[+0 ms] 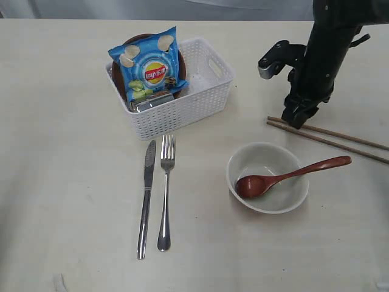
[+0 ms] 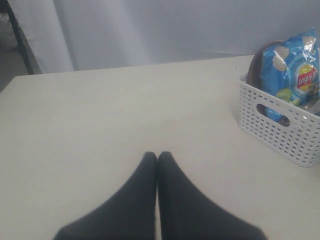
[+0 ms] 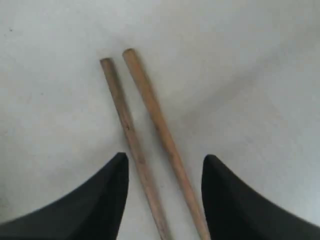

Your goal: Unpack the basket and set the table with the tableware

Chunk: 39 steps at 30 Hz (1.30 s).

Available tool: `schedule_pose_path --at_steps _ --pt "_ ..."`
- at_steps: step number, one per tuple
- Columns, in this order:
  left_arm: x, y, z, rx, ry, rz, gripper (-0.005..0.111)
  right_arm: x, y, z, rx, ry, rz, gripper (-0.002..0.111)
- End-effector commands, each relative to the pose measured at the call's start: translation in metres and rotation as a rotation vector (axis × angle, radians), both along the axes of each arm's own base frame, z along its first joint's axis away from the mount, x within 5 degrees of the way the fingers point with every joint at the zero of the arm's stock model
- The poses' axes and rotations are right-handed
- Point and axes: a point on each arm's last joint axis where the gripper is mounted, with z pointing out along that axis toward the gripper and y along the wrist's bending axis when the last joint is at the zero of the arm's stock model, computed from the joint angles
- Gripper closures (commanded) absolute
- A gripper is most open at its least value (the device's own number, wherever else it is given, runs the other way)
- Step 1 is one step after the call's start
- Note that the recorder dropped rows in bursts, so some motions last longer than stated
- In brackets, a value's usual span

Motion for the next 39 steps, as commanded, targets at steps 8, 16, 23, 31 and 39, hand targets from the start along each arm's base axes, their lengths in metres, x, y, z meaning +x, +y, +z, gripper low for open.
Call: schedule_pose_path --at_steps 8,16,23,31,39 --pt "0.000 0.000 0.000 0.001 -0.009 0.002 0.107 -0.003 0.018 -0.016 -0.064 0.004 0.093 0.063" --pt "0.000 0.000 0.000 0.001 -0.009 0.002 0.107 -0.003 0.017 -0.020 -0.084 0.007 0.097 0.063" --pt "0.000 0.000 0.000 0.001 -0.009 0.002 0.107 -0.004 0.016 -0.038 -0.101 0.063 0.082 0.064" --pt "0.000 0.000 0.000 0.001 -0.009 0.002 0.107 -0.004 0.015 -0.041 -0.117 0.064 0.093 0.104" --pt "0.000 0.000 0.000 0.001 -0.009 0.002 0.107 -0.002 0.011 -0.039 -0.154 0.041 0.078 0.109"
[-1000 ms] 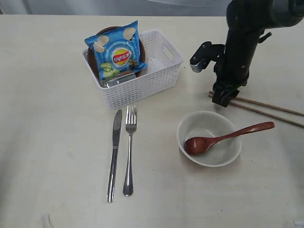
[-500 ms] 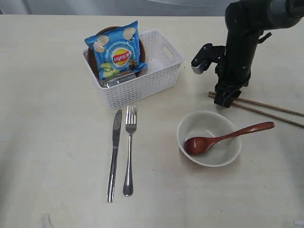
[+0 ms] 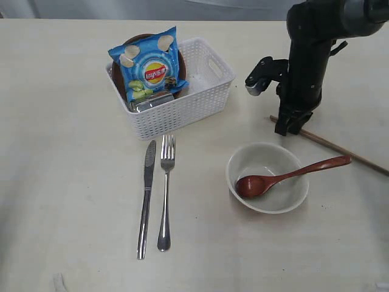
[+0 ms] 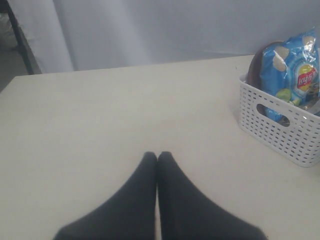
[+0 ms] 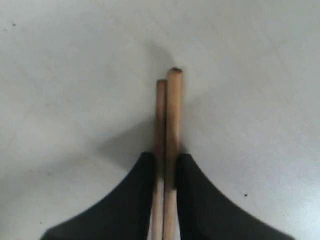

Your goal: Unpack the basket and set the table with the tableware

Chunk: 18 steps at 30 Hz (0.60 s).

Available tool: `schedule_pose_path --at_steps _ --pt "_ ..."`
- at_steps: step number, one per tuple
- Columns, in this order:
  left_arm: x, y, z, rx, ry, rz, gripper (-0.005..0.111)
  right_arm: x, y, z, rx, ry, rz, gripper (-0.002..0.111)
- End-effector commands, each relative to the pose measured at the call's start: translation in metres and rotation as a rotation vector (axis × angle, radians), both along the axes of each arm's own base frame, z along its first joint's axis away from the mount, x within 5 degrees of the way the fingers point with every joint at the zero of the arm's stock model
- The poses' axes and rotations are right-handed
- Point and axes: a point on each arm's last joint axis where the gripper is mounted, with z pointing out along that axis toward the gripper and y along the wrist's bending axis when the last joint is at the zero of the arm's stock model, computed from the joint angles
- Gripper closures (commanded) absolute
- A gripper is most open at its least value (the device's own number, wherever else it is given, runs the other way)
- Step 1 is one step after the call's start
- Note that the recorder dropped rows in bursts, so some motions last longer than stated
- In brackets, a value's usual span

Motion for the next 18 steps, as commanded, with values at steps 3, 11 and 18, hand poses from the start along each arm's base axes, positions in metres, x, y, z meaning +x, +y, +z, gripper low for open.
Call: schedule_pose_path --at_steps 3,11,18 --pt "0.000 0.000 0.000 0.001 -0.009 0.002 0.107 0.002 -0.005 -0.007 -0.050 -0.025 0.002 0.109" --pt "0.000 0.000 0.000 0.001 -0.009 0.002 0.107 0.002 -0.006 0.022 -0.037 -0.095 -0.001 0.109" --pt "0.000 0.000 0.000 0.001 -0.009 0.002 0.107 -0.002 -0.009 0.054 -0.041 -0.159 -0.011 0.109"
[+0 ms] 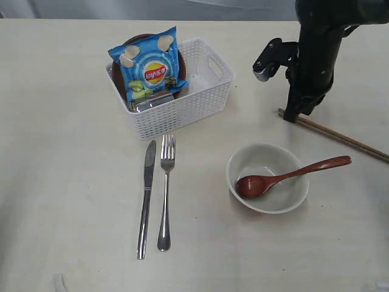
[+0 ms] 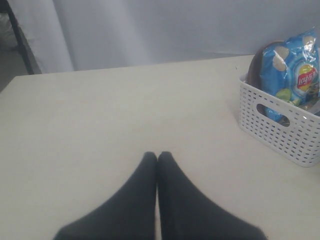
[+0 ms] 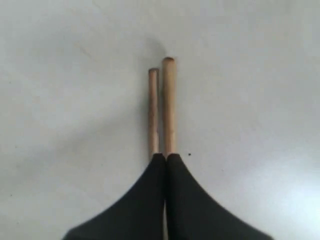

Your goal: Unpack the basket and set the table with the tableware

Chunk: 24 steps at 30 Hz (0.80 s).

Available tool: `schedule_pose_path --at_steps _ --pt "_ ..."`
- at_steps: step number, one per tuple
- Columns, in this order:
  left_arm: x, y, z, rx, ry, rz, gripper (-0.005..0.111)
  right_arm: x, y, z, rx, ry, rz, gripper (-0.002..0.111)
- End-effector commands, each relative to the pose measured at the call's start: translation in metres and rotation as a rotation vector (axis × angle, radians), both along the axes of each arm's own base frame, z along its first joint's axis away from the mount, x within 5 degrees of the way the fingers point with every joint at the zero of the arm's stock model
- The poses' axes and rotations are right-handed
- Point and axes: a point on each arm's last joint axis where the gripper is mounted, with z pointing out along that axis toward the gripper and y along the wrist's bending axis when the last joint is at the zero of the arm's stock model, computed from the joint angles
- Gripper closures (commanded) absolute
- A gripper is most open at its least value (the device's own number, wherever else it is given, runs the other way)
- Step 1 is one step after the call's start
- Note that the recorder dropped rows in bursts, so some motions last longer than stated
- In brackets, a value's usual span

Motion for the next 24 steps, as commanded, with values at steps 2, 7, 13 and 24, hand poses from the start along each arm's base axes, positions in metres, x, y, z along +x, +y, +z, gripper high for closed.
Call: schedule_pose_path --at_steps 2,7,13,24 --pt "0.000 0.000 0.000 0.001 -0.009 0.002 0.107 -0.004 -0.002 0.024 0.006 -0.043 -0.013 0.109" --pt "0.000 0.000 0.000 0.001 -0.009 0.002 0.107 -0.004 -0.003 0.020 0.035 -0.028 -0.078 0.109" --pt "0.000 0.000 0.000 0.001 -0.009 0.002 0.107 0.005 -0.017 0.001 0.040 -0.042 -0.205 0.100" --pt "0.000 0.000 0.000 0.001 -0.009 0.002 0.107 0.012 -0.016 -0.023 0.044 -0.044 -0.185 0.077"
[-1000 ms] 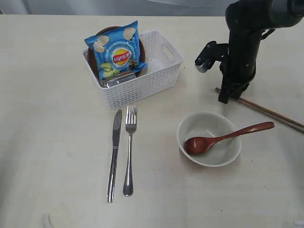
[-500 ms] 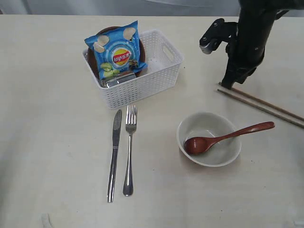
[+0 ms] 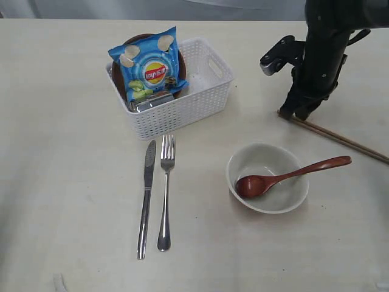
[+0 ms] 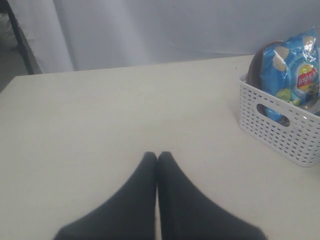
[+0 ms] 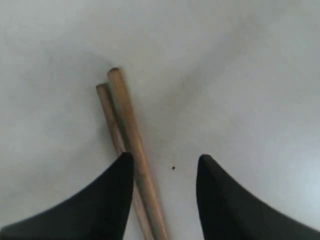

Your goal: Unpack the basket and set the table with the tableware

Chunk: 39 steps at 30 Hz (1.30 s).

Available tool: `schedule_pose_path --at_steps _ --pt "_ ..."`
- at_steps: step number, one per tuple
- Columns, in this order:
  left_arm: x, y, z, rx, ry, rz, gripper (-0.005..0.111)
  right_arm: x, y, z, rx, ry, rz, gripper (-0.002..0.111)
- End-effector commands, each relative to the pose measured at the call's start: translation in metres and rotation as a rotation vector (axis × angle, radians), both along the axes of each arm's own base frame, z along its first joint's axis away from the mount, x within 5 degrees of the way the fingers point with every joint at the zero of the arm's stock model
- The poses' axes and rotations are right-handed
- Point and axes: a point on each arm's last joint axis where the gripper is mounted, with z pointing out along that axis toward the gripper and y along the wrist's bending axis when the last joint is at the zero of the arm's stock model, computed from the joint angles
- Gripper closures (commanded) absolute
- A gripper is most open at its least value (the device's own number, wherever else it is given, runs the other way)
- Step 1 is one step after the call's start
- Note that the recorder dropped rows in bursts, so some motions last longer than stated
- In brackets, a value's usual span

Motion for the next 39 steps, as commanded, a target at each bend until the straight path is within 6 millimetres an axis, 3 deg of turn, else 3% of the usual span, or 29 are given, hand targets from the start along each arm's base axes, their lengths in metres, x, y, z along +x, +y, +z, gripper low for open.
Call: schedule_pose_path --at_steps 1,3,16,21,28,34,39 --pt "0.000 0.000 0.000 0.001 -0.009 0.002 0.107 0.001 -0.001 -0.011 -0.014 0.013 0.004 0.084" --pt "0.000 0.000 0.000 0.001 -0.009 0.002 0.107 0.001 -0.002 -0.015 -0.018 0.021 0.003 0.090" --pt "0.000 0.000 0.000 0.001 -0.009 0.002 0.107 0.002 -0.001 -0.016 -0.009 0.014 0.013 0.090" --pt "0.000 0.000 0.000 0.001 -0.009 0.002 0.107 0.004 0.000 -0.002 0.003 -0.037 0.027 0.090" --pt "0.000 0.000 0.000 0.001 -0.009 0.002 0.107 -0.002 0.003 -0.001 0.040 0.029 0.070 0.090" --pt "0.000 0.000 0.000 0.001 -0.009 0.002 0.107 -0.002 0.005 -0.001 0.054 0.036 0.068 0.067" --pt "0.000 0.000 0.000 0.001 -0.009 0.002 0.107 0.001 0.001 0.000 0.012 -0.010 0.025 0.066"
